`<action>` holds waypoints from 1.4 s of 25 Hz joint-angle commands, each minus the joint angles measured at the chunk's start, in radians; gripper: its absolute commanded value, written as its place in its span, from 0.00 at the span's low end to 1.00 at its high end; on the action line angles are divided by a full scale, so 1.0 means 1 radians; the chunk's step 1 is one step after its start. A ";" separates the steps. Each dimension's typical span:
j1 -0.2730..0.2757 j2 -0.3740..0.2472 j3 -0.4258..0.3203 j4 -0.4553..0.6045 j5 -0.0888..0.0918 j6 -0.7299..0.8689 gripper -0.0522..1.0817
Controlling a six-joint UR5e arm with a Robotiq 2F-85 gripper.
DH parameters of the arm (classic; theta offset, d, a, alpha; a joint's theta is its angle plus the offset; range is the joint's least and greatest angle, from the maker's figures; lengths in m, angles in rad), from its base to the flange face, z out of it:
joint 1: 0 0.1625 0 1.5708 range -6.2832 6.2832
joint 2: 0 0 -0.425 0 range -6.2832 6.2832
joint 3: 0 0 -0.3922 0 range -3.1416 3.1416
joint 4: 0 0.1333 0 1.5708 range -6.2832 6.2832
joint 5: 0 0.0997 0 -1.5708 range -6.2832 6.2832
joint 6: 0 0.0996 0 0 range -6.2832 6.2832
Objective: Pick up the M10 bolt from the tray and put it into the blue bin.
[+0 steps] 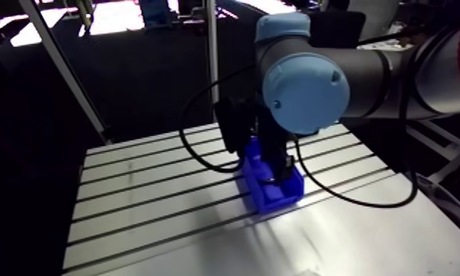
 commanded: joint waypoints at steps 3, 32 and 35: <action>0.001 -0.078 -0.039 0.113 -0.008 0.025 0.06; 0.030 -0.072 -0.762 0.848 0.136 1.513 0.06; 0.027 -0.077 -0.768 0.865 0.136 1.579 0.06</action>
